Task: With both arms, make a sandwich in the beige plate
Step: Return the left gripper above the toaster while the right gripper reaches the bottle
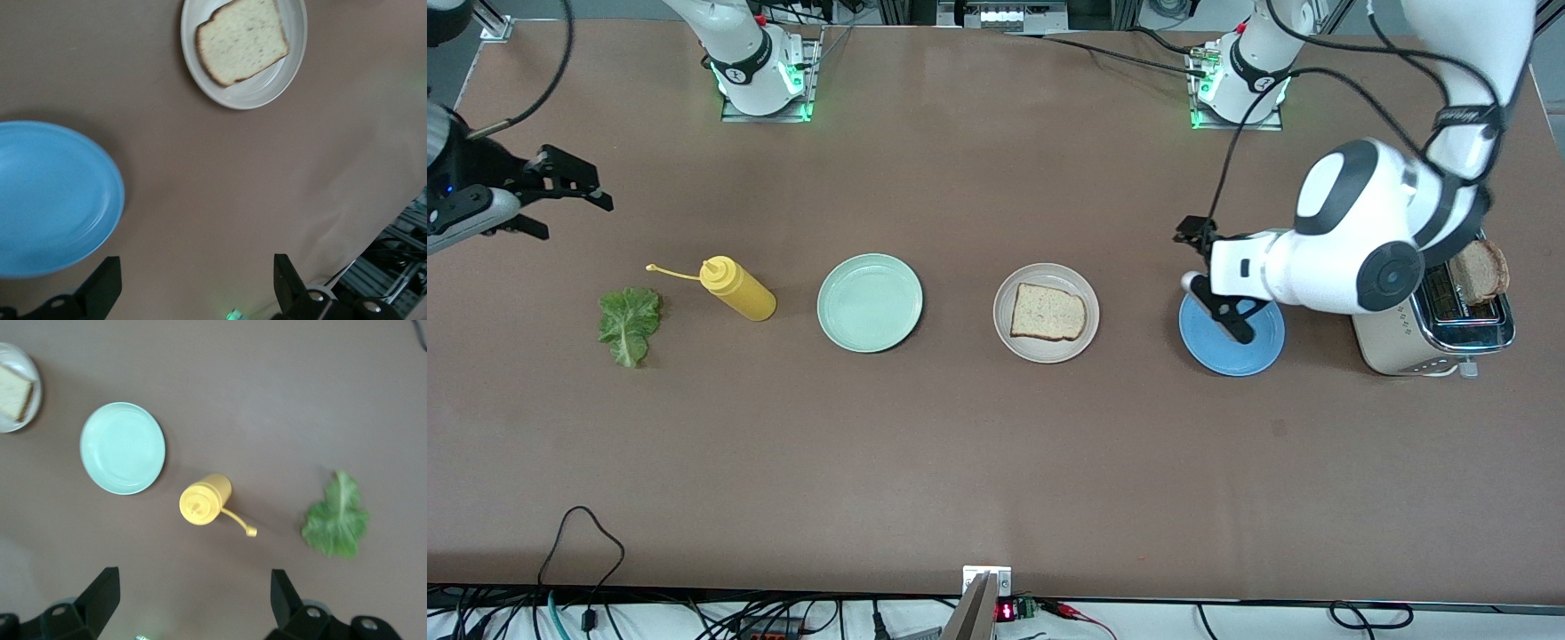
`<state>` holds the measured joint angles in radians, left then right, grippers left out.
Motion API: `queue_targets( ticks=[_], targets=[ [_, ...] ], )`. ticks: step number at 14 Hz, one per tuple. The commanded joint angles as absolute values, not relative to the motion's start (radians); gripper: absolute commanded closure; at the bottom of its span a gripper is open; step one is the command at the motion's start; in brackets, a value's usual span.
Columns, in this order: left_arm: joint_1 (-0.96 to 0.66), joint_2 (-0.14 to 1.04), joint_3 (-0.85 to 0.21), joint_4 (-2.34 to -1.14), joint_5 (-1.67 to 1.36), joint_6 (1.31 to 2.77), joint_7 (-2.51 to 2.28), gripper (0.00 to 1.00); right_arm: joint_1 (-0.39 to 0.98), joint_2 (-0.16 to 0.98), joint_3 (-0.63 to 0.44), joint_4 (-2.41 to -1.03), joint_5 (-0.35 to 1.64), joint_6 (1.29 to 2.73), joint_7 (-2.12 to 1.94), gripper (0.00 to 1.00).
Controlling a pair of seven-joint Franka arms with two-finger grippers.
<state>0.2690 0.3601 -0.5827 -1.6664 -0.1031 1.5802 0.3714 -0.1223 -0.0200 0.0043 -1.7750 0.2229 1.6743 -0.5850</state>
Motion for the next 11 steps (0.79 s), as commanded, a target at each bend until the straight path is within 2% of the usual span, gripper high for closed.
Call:
queue_targets(
  ticks=[1, 3, 5, 8, 9, 11],
  targets=[
    [0.262, 0.302, -0.577, -1.576, -0.012, 1.427, 0.289, 0.00, -0.233, -0.020, 0.014, -1.902, 0.352, 1.773, -0.866, 0.00],
    [0.258, 0.270, -0.566, -1.510, 0.047, 1.352, 0.284, 0.00, -0.309, 0.015, 0.012, -1.977, 0.472, 1.845, -1.120, 0.00],
    [0.244, 0.207, -0.490, -1.512, 0.055, 1.361, 0.284, 0.00, -0.394, 0.111, 0.012, -1.988, 0.620, 1.856, -1.427, 0.00],
    [0.030, 0.123, -0.182, -1.528, 0.045, 1.491, 0.284, 0.00, -0.480, 0.271, 0.012, -1.993, 0.828, 1.835, -1.852, 0.00],
    [-0.022, 0.100, -0.108, -1.548, 0.035, 1.550, 0.284, 0.00, -0.494, 0.320, 0.014, -1.994, 0.888, 1.807, -1.958, 0.00],
    [-0.081, 0.026, -0.016, -1.665, 0.035, 1.723, 0.287, 0.00, -0.509, 0.412, 0.014, -1.994, 0.983, 1.746, -2.110, 0.00]
  ],
)
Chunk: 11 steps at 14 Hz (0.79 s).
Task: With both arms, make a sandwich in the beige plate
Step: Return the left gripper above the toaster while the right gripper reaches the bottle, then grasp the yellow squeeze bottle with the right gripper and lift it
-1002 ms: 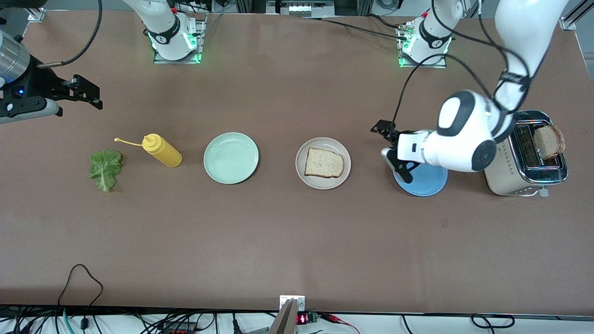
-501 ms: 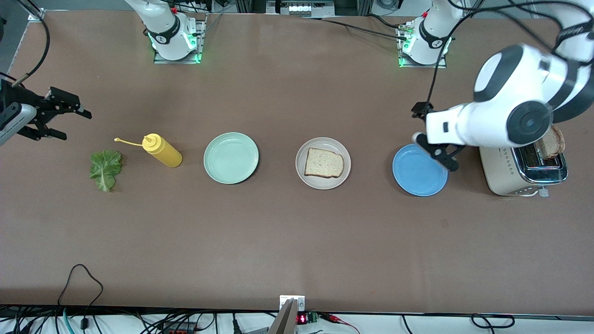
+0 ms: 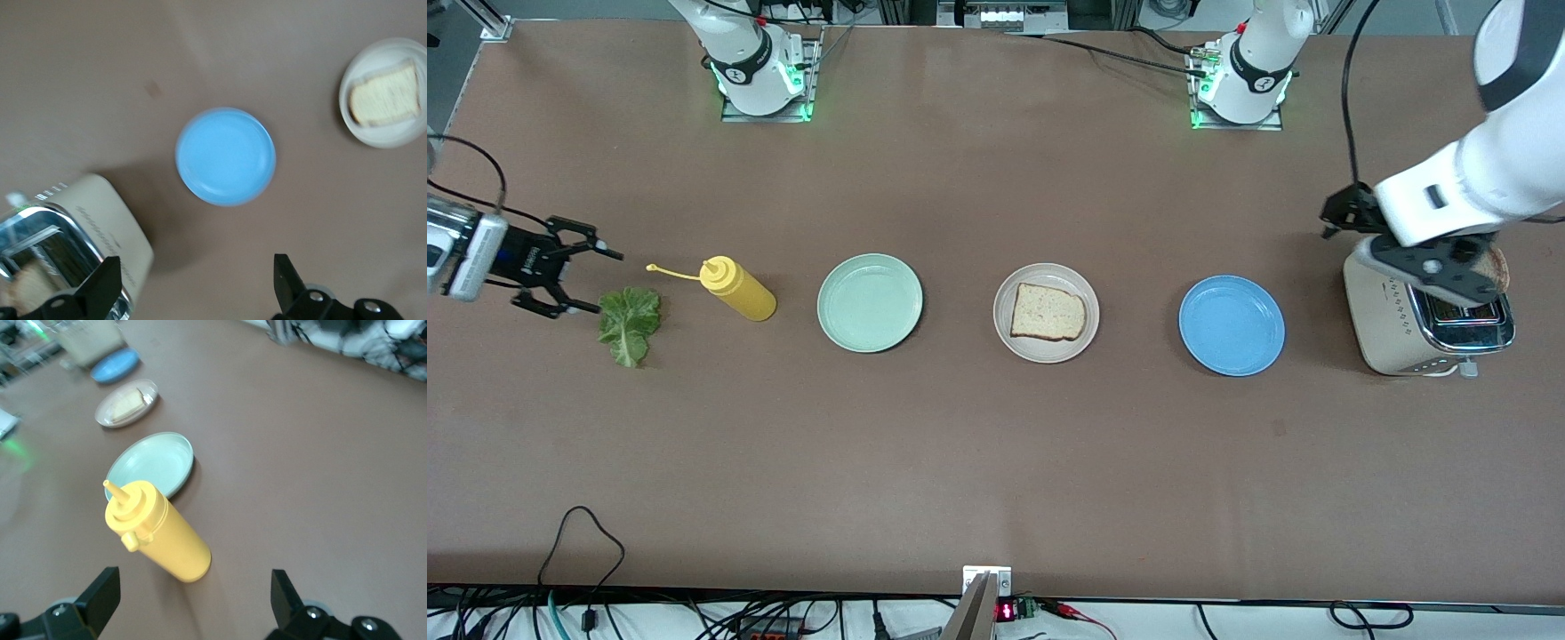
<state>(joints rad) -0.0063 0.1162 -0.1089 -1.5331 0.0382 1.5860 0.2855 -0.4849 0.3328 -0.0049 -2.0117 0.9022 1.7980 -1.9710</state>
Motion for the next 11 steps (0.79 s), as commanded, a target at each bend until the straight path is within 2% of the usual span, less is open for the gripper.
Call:
queue_targets(
  ticks=[1, 3, 5, 9, 11],
  targets=[
    [-0.086, -0.015, -0.011, -1.731, 0.034, 1.774, 0.282, 0.00, -0.514, 0.452, 0.014, -1.994, 1.017, 1.737, -2.205, 0.00],
    [-0.100, -0.066, 0.003, -1.772, 0.032, 1.777, 0.243, 0.00, -0.512, 0.541, 0.014, -1.994, 1.099, 1.691, -2.392, 0.00],
    [-0.097, -0.057, 0.000, -1.737, 0.032, 1.650, 0.129, 0.00, -0.506, 0.626, 0.014, -1.993, 1.147, 1.646, -2.504, 0.00],
    [-0.095, -0.044, -0.006, -1.720, 0.037, 1.637, 0.129, 0.00, -0.474, 0.741, 0.025, -1.993, 1.215, 1.579, -2.637, 0.00],
    [-0.095, -0.046, -0.008, -1.720, 0.037, 1.628, 0.129, 0.00, -0.448, 0.764, 0.025, -1.993, 1.242, 1.574, -2.672, 0.00]
  ],
)
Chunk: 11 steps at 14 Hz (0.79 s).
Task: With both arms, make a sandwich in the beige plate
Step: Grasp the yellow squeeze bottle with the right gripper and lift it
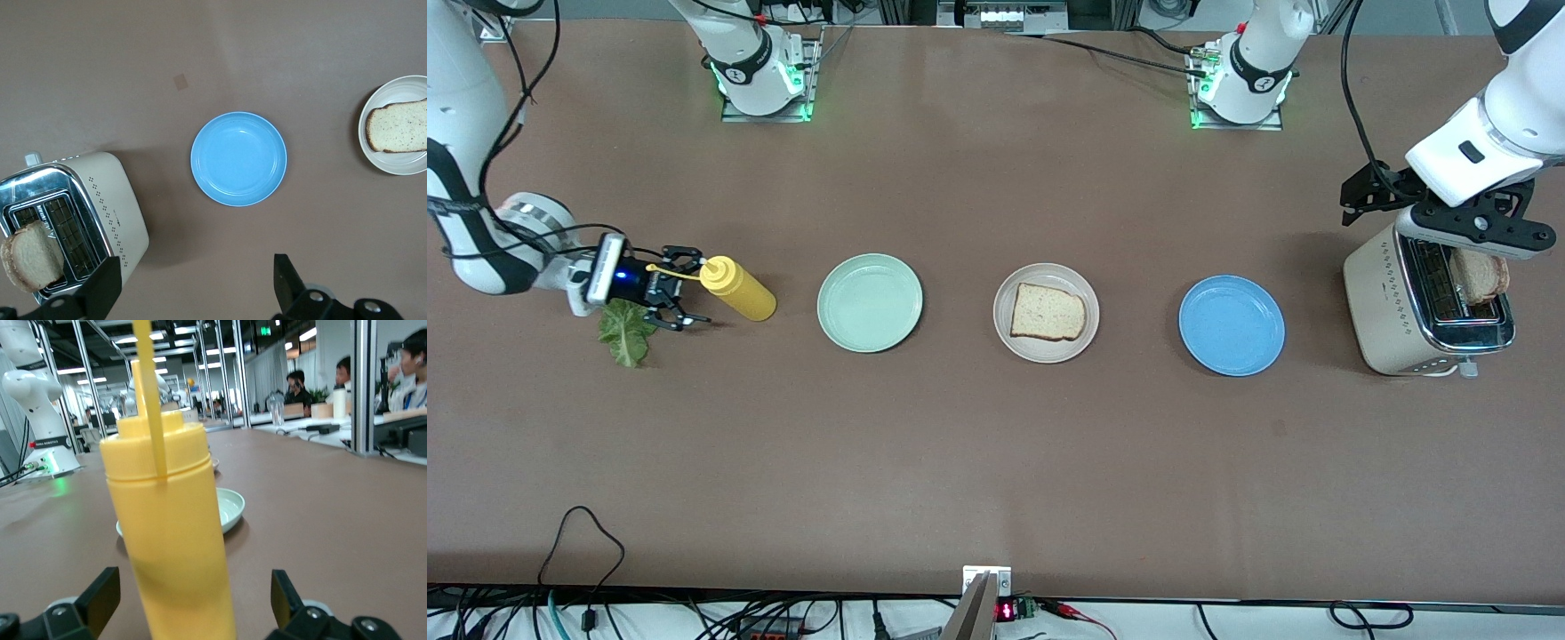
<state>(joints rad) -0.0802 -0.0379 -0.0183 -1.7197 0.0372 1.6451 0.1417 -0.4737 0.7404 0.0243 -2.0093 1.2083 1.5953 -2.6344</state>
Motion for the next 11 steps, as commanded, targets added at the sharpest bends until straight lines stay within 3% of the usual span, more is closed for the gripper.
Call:
queue_targets(
  ticks=[1, 7, 8, 9, 10, 11],
  targets=[
    [-0.095, -0.048, -0.009, -1.720, 0.037, 1.615, 0.129, 0.00, -0.440, 0.775, 0.025, -1.993, 1.253, 1.571, -2.683, 0.00],
    [-0.098, -0.048, -0.014, -1.717, 0.038, 1.603, 0.127, 0.00, -0.385, 0.801, 0.025, -1.993, 1.299, 1.534, -2.735, 0.00],
    [-0.098, -0.048, -0.014, -1.717, 0.038, 1.601, 0.127, 0.00, -0.385, 0.801, 0.025, -1.993, 1.299, 1.532, -2.735, 0.04],
    [-0.101, -0.048, -0.014, -1.717, 0.038, 1.601, 0.127, 0.00, -0.382, 0.801, 0.025, -1.993, 1.298, 1.534, -2.735, 0.40],
    [-0.101, -0.048, -0.014, -1.717, 0.038, 1.601, 0.126, 0.00, -0.377, 0.799, 0.023, -1.990, 1.295, 1.534, -2.737, 0.65],
    [-0.103, -0.048, -0.014, -1.715, 0.038, 1.601, 0.126, 0.00, -0.374, 0.795, 0.023, -1.988, 1.293, 1.535, -2.734, 0.78]
  ],
)
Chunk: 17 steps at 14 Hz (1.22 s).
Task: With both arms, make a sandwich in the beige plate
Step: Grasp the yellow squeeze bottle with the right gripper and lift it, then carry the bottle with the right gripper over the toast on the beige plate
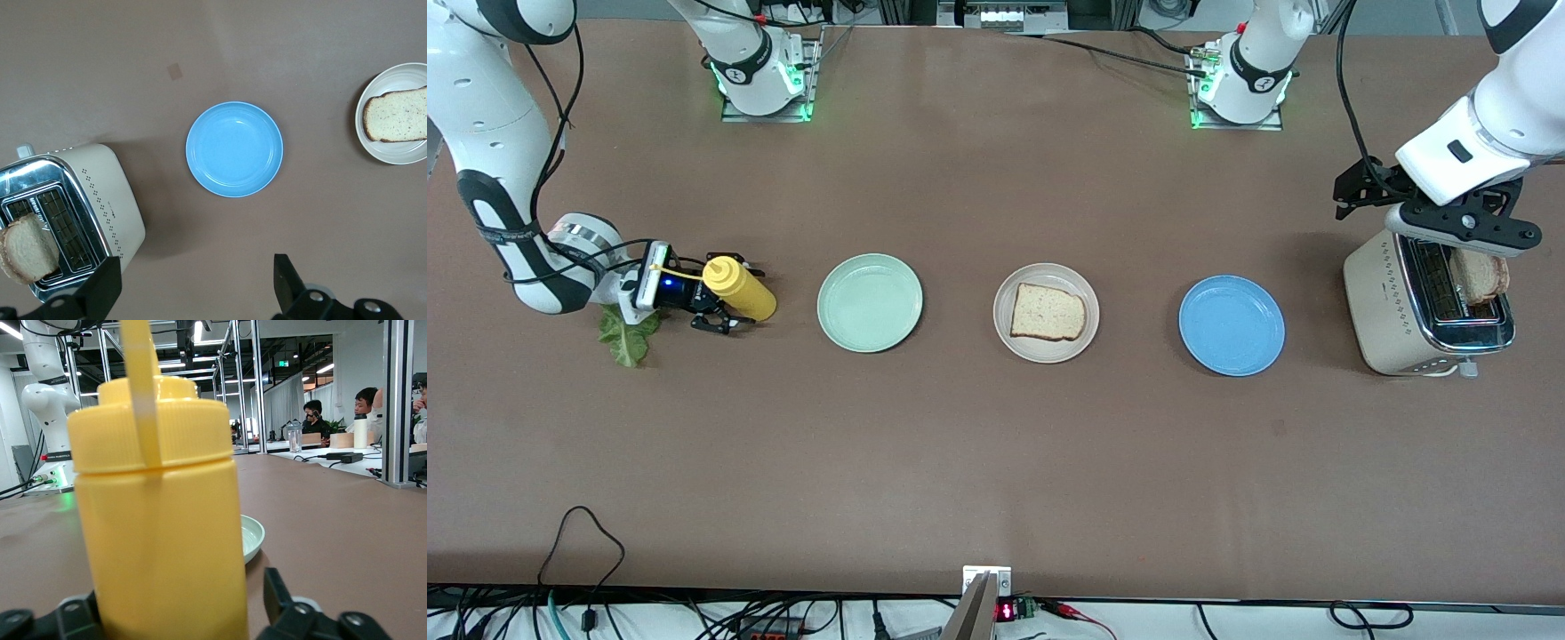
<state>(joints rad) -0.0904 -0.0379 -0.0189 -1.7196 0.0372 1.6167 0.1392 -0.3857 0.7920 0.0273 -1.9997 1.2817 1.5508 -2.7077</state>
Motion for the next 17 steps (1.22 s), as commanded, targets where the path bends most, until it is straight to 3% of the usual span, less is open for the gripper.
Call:
queue_targets(
  ticks=[1, 5, 9, 14, 17],
  targets=[
    [-0.103, -0.048, -0.014, -1.715, 0.038, 1.603, 0.126, 0.00, -0.362, 0.787, 0.021, -1.983, 1.292, 1.539, -2.729, 0.80],
    [-0.103, -0.048, -0.014, -1.715, 0.037, 1.601, 0.127, 0.00, -0.304, 0.700, 0.011, -1.954, 1.281, 1.600, -2.639, 0.83],
    [-0.103, -0.048, -0.014, -1.715, 0.037, 1.601, 0.127, 0.00, -0.207, 0.545, 0.009, -1.947, 1.229, 1.768, -2.443, 0.83],
    [-0.103, -0.046, -0.014, -1.710, 0.037, 1.601, 0.127, 0.00, -0.051, 0.454, 0.011, -1.786, 0.947, 1.991, -2.050, 0.83],
    [-0.103, -0.045, -0.014, -1.709, 0.037, 1.601, 0.127, 0.00, 0.067, 0.440, 0.011, -1.674, 0.650, 2.084, -1.727, 0.83]
  ],
)
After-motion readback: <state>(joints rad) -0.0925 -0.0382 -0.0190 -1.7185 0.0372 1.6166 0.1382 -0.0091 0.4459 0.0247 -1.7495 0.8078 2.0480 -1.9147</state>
